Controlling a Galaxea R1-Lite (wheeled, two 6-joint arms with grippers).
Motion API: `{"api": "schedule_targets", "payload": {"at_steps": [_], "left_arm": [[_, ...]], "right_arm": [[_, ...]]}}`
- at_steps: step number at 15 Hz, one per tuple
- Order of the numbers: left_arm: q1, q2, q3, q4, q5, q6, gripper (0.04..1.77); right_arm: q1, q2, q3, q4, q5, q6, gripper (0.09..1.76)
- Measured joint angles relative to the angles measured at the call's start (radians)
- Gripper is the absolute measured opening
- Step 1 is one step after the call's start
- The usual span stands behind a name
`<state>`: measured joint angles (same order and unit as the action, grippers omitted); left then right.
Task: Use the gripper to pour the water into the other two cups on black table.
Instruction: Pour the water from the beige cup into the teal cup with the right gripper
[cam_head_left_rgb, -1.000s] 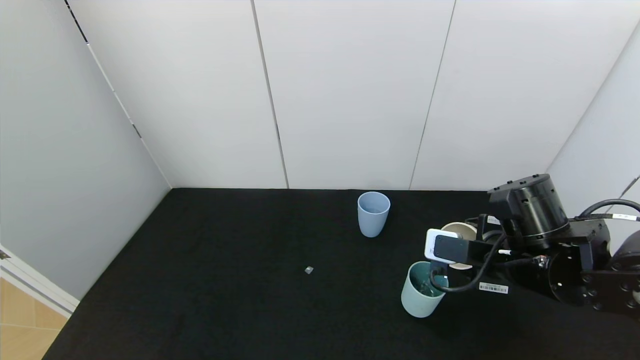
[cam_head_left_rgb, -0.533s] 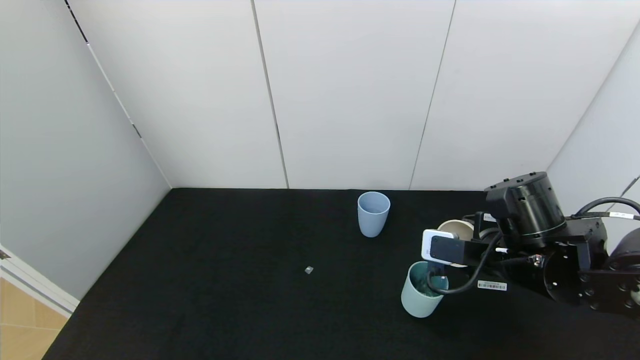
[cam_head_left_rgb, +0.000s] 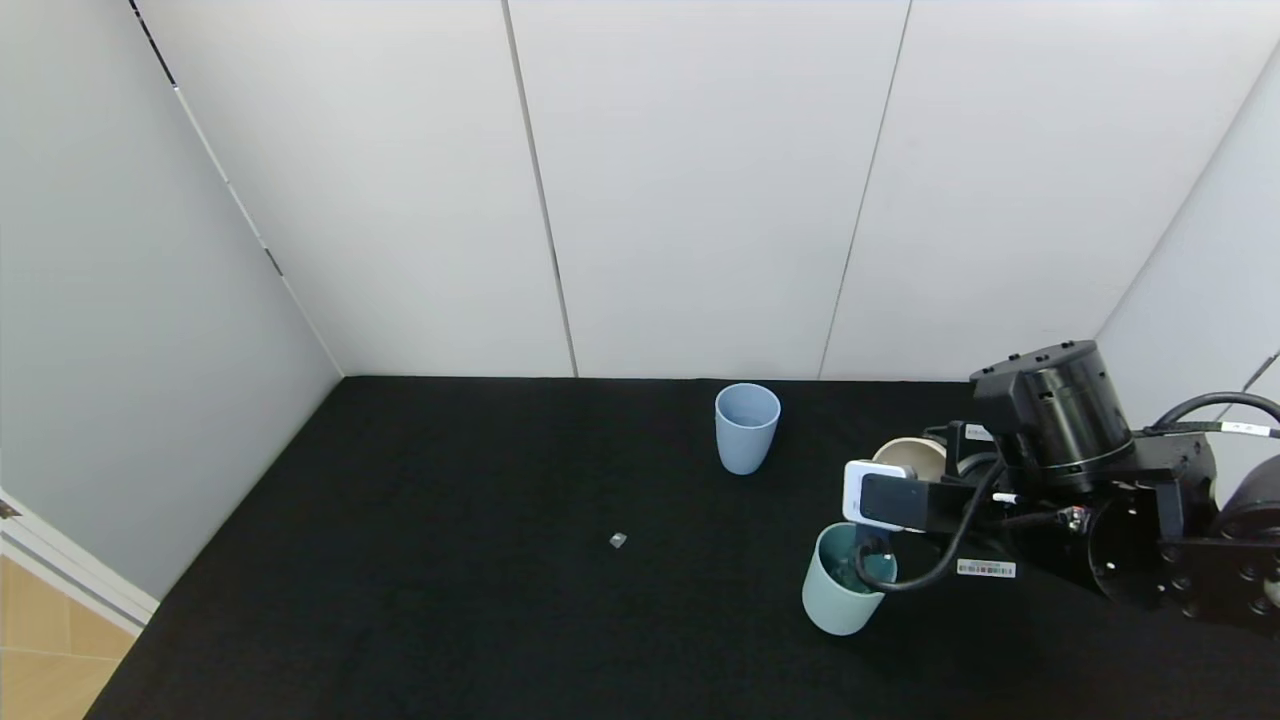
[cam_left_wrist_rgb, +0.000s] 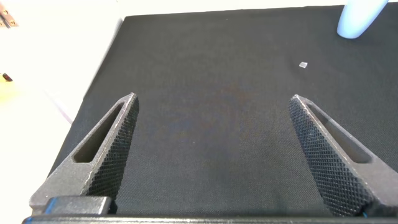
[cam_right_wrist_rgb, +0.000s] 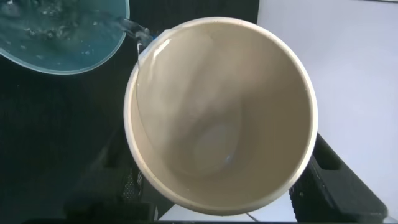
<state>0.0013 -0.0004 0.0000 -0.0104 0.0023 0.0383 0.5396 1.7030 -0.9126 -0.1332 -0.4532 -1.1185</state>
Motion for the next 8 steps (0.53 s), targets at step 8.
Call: {"api": "schedule_targets", "payload": {"at_steps": [8], "left_arm": [[0.000,0.000,0.000,0.000,0.000,0.000,1.72]], "right_arm": [[0.000,0.000,0.008,0.000,0.006,0.008,1.28]]}}
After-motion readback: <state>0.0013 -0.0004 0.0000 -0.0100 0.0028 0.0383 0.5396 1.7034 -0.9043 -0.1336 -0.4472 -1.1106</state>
